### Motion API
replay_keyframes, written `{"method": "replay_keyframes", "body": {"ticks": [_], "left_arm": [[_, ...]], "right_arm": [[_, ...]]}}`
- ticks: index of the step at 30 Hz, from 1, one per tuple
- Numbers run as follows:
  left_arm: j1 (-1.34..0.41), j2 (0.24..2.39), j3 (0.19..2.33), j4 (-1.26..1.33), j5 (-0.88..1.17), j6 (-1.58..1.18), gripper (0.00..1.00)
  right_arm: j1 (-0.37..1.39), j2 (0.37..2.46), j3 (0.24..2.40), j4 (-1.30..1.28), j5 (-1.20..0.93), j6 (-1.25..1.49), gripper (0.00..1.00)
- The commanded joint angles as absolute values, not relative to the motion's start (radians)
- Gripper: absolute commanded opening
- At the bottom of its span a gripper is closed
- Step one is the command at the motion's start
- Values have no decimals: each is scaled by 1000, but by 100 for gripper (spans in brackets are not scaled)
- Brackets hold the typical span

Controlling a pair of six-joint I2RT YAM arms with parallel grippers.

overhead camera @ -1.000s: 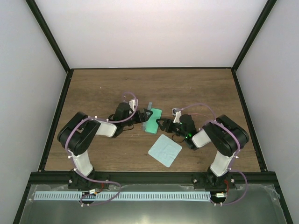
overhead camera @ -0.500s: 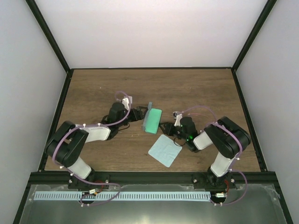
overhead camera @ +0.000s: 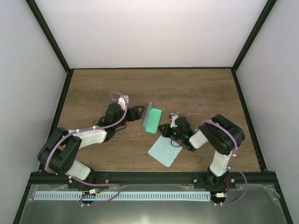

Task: Organize the sunglasses
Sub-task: Adjust the sunglasses case at the center of the board.

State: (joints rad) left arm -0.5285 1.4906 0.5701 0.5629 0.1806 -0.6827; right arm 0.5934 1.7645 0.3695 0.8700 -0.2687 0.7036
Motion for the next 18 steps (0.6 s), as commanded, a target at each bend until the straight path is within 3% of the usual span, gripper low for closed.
{"method": "replay_keyframes", "body": {"ticks": [1,18], "left_arm": [[-525,1460,550,568,177,-657,91],[-456,1367,495,563,158,-645,91]], "right_arm": [[663,1828,458,788,-228,684,6],[719,2008,669,740,-287,704,5]]}}
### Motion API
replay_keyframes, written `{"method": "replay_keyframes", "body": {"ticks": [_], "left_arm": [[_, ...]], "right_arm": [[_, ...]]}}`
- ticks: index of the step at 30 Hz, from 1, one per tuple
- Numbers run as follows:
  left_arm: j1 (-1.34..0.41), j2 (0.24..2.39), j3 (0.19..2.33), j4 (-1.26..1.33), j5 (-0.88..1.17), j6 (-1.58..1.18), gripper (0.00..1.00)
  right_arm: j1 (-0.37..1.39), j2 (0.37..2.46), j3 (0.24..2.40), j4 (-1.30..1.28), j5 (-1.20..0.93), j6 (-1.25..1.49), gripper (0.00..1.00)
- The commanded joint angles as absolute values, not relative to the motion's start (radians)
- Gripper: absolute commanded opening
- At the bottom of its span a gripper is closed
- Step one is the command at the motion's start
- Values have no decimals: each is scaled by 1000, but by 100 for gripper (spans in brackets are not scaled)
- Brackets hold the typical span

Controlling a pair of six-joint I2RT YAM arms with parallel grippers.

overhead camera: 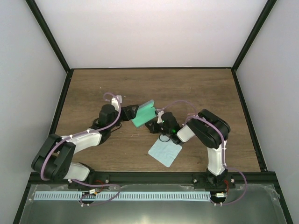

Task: Organize the sunglasses
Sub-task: Adjust the sunglasses case at the center of the board.

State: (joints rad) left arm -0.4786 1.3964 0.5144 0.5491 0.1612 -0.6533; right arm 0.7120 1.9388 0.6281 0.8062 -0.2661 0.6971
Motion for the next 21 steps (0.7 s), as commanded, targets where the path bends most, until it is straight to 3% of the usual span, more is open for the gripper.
{"method": "replay_keyframes", "body": {"ticks": [1,21], "left_arm": [[-452,1361,492,563,158,-646,91],[-420,1318,459,566,134,-671,92]], "right_arm": [[719,2019,681,742,-295,708,5],[723,2089,811,724,-370,713,5]]}}
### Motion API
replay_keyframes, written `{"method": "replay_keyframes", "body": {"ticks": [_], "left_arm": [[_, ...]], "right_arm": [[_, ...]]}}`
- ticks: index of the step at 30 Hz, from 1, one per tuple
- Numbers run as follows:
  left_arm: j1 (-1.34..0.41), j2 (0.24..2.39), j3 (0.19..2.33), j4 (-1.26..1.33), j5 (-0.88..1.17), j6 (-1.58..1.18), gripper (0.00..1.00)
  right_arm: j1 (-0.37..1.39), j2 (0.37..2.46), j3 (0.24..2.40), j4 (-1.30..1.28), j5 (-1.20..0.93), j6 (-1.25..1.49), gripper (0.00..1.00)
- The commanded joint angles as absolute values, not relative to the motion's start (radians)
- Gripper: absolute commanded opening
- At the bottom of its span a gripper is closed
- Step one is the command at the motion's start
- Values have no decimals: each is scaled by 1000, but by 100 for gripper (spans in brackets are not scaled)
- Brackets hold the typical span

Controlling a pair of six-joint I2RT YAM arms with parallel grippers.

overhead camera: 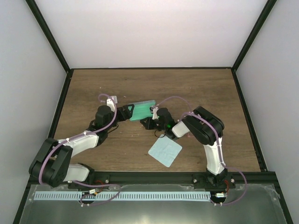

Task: Organize the sunglasses
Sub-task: Adjust the sunglasses case at the center of the board.

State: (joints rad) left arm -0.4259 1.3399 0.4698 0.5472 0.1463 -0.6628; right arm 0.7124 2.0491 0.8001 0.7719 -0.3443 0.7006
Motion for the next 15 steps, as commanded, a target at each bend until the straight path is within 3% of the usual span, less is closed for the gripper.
{"method": "replay_keyframes", "body": {"ticks": [1,7,15], "left_arm": [[-420,1318,459,565,133,-671,92],[-420,1316,457,560,118,-666,93],[-443,1329,439,584,55,-691,97]], "right_arm": [[723,2079,803,728,-370,712,5],[722,1891,681,724,-370,676,11],[723,1525,528,565,-95,563,19]]}}
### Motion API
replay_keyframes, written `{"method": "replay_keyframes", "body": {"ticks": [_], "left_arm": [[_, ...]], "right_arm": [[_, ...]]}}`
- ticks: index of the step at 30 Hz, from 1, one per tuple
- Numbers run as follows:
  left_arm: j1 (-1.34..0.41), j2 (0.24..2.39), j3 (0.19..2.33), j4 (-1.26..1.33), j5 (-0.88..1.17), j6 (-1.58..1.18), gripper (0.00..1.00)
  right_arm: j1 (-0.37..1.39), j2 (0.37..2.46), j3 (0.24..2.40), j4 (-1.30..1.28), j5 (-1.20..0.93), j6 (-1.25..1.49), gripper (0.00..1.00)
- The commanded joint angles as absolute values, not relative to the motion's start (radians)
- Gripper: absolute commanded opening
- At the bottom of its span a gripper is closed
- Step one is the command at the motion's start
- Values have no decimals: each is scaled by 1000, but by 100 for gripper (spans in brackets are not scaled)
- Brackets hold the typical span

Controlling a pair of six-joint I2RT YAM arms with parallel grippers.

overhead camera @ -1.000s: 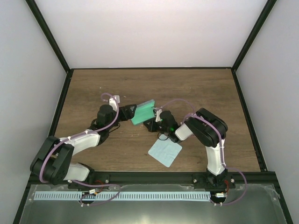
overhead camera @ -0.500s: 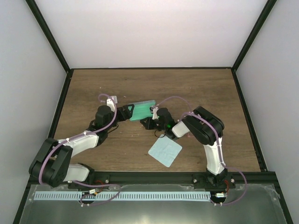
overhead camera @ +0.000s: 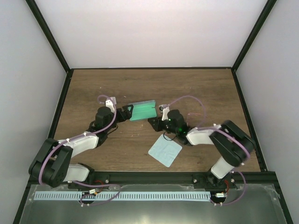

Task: Organize the sunglasses
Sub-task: Adjust the sunglasses case at the center of the board.

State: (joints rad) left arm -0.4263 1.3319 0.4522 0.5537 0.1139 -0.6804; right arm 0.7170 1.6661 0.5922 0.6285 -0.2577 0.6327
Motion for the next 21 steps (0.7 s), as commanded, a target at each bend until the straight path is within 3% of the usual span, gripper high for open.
{"method": "replay_keyframes", "body": {"ticks": [1,7,11,12,21], "left_arm": [[-456,1332,447,573,39,-680,97],[-675,1401,516,529,-65,-595,92],[-742,1489,534,616,101,-616,91],[-757,1501,533,638,140,-621,91],[-913,1586,474,846,302,-529,89]], "right_arm": [[723,1490,504,550,-68,555,20],[694,1247,331,498,114,608,22],[621,1036,250,416,73,618,43],[612,979,239,381,84,618,45],[563,545,166,142,166,624,48]]}}
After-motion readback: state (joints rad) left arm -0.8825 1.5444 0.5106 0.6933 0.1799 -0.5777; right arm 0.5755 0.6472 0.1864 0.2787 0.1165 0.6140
